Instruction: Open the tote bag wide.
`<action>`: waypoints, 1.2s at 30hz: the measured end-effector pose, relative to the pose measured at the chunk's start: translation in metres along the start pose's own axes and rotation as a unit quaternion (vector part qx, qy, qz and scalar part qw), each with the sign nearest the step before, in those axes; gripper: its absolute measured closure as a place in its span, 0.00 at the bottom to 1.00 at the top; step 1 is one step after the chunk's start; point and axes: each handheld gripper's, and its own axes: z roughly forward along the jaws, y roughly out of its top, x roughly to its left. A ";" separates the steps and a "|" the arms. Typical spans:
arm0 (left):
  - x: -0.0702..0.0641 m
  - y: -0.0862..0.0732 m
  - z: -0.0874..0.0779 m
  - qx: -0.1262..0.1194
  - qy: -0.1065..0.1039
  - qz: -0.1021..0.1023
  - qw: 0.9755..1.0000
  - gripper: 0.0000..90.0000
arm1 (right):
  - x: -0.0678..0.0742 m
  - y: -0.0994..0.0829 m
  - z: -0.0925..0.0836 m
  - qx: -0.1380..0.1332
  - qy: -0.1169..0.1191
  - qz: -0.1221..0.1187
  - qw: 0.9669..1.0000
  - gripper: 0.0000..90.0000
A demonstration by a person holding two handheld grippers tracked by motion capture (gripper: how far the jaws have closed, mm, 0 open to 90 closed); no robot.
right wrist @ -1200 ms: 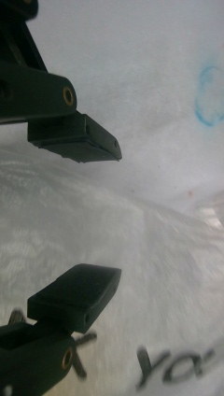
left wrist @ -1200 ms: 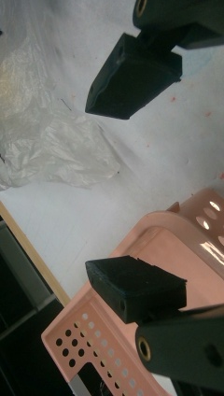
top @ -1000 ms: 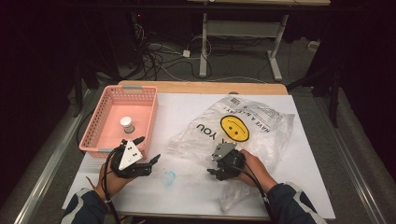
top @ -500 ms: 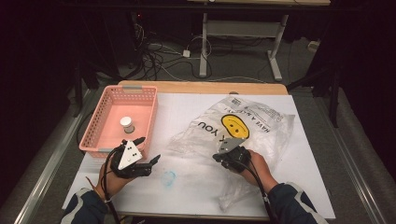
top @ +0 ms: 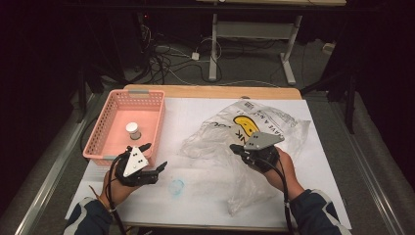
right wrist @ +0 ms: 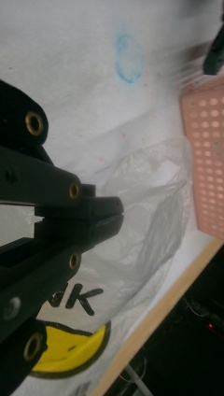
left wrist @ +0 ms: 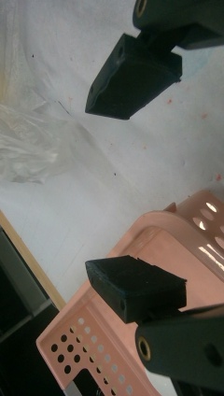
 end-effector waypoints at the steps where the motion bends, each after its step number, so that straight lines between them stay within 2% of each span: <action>1: 0.000 0.000 0.000 0.000 0.001 0.000 1.000 0.24 | -0.001 0.003 -0.004 -0.011 -0.009 0.000 1.000 1.00; 4: 0.002 0.000 -0.001 -0.002 0.003 -0.002 1.000 0.24 | -0.001 0.010 -0.013 -0.031 -0.029 -0.002 0.999 1.00; 5: 0.002 0.001 -0.002 -0.003 0.004 -0.002 1.000 0.24 | -0.001 0.015 -0.017 -0.039 -0.043 -0.011 0.998 1.00; 8: 0.007 0.005 -0.006 -0.004 0.022 0.017 1.000 0.24 | -0.002 0.019 -0.021 -0.049 -0.052 -0.013 0.997 1.00; 9: 0.010 0.007 -0.008 -0.007 0.026 0.017 1.000 0.24 | -0.003 0.021 -0.024 -0.054 -0.056 -0.015 0.997 1.00; 13: 0.030 0.015 -0.017 -0.025 0.035 -0.016 0.999 0.23 | -0.009 0.029 -0.031 -0.075 -0.064 -0.012 0.995 1.00; 15: 0.038 0.016 -0.017 -0.022 0.042 -0.020 0.999 0.23 | -0.011 0.032 -0.033 -0.081 -0.068 -0.012 0.994 1.00; 21: 0.057 0.018 -0.012 0.009 0.055 -0.054 0.997 0.23 | -0.016 0.031 -0.033 -0.081 -0.070 -0.008 0.994 1.00; 23: 0.065 0.021 -0.009 0.028 0.055 -0.064 0.996 0.23 | -0.017 0.030 -0.032 -0.079 -0.068 -0.007 0.995 1.00; 25: 0.073 0.024 -0.006 0.042 0.041 -0.068 0.996 0.23 | -0.018 0.029 -0.031 -0.079 -0.066 -0.006 0.995 1.00; 27: 0.082 0.028 -0.001 0.070 0.048 -0.065 0.994 0.23 | -0.018 0.029 -0.030 -0.079 -0.064 -0.004 0.995 1.00; 29: 0.089 0.030 0.003 0.075 0.049 -0.069 0.994 0.23 | -0.018 0.028 -0.029 -0.079 -0.062 -0.007 0.995 1.00; 31: 0.098 0.031 0.006 0.075 0.046 -0.082 0.993 0.24 | -0.016 0.028 -0.028 -0.077 -0.060 -0.009 0.995 1.00; 32: 0.101 0.031 0.008 0.078 0.049 -0.081 0.992 0.24 | -0.016 0.027 -0.027 -0.076 -0.057 -0.010 0.995 1.00; 34: 0.105 0.032 0.013 0.100 0.059 -0.069 0.991 0.24 | -0.015 0.027 -0.025 -0.074 -0.057 -0.013 0.996 1.00; 36: 0.111 0.033 0.018 0.114 0.060 -0.063 0.990 0.24 | -0.014 0.026 -0.025 -0.074 -0.054 -0.011 0.996 1.00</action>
